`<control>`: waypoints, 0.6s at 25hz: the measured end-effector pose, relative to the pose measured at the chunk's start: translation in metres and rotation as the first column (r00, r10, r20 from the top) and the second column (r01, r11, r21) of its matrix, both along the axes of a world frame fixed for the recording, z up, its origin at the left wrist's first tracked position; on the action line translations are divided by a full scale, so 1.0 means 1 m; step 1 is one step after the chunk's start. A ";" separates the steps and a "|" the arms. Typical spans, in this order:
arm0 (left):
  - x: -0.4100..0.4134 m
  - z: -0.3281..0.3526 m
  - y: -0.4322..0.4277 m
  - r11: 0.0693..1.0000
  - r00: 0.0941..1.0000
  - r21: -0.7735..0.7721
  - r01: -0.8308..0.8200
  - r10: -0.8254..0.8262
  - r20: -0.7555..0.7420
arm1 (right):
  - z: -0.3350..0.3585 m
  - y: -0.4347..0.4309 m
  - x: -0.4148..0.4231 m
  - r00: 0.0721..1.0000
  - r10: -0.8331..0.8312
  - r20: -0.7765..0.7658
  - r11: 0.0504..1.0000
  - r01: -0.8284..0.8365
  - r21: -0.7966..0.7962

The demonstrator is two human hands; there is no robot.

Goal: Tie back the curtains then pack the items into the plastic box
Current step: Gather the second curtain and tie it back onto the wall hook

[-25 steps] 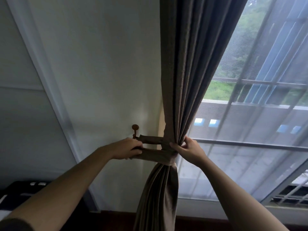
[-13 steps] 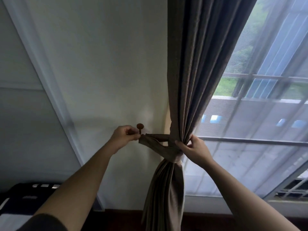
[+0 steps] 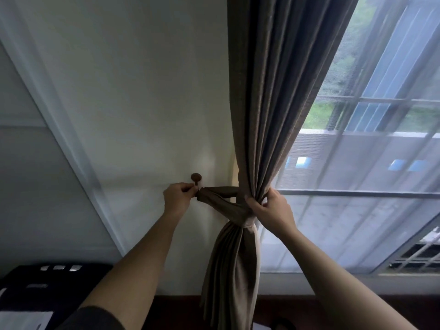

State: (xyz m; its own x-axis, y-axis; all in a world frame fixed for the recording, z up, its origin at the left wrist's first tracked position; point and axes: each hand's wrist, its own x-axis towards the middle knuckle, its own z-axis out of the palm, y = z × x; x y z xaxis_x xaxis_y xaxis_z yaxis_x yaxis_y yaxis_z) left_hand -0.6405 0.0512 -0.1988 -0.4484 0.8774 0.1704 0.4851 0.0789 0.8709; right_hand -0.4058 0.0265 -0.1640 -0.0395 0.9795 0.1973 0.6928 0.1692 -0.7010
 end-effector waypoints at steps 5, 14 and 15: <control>0.005 -0.011 0.007 1.000 0.985 0.023 0.020 -0.016 -0.174 | -0.004 0.004 0.001 0.999 0.012 -0.042 1.000 -0.011 0.006; 0.010 -0.044 -0.027 0.986 0.952 -0.115 0.119 -0.080 0.295 | -0.046 -0.026 0.021 0.974 0.115 -0.193 0.992 -0.121 -0.023; 0.015 -0.056 -0.041 0.970 0.934 -0.170 0.176 -0.110 0.341 | -0.064 -0.035 0.027 0.984 0.114 -0.140 0.990 -0.124 -0.065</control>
State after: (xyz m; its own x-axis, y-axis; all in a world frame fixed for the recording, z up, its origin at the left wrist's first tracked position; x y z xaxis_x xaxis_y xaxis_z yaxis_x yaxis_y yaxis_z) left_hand -0.6250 0.0106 -0.2548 -0.3173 0.9373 -0.1444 0.1952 0.2136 0.9572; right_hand -0.3784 -0.0081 -0.2277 -0.1346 0.9814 0.1371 0.5683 0.1898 -0.8007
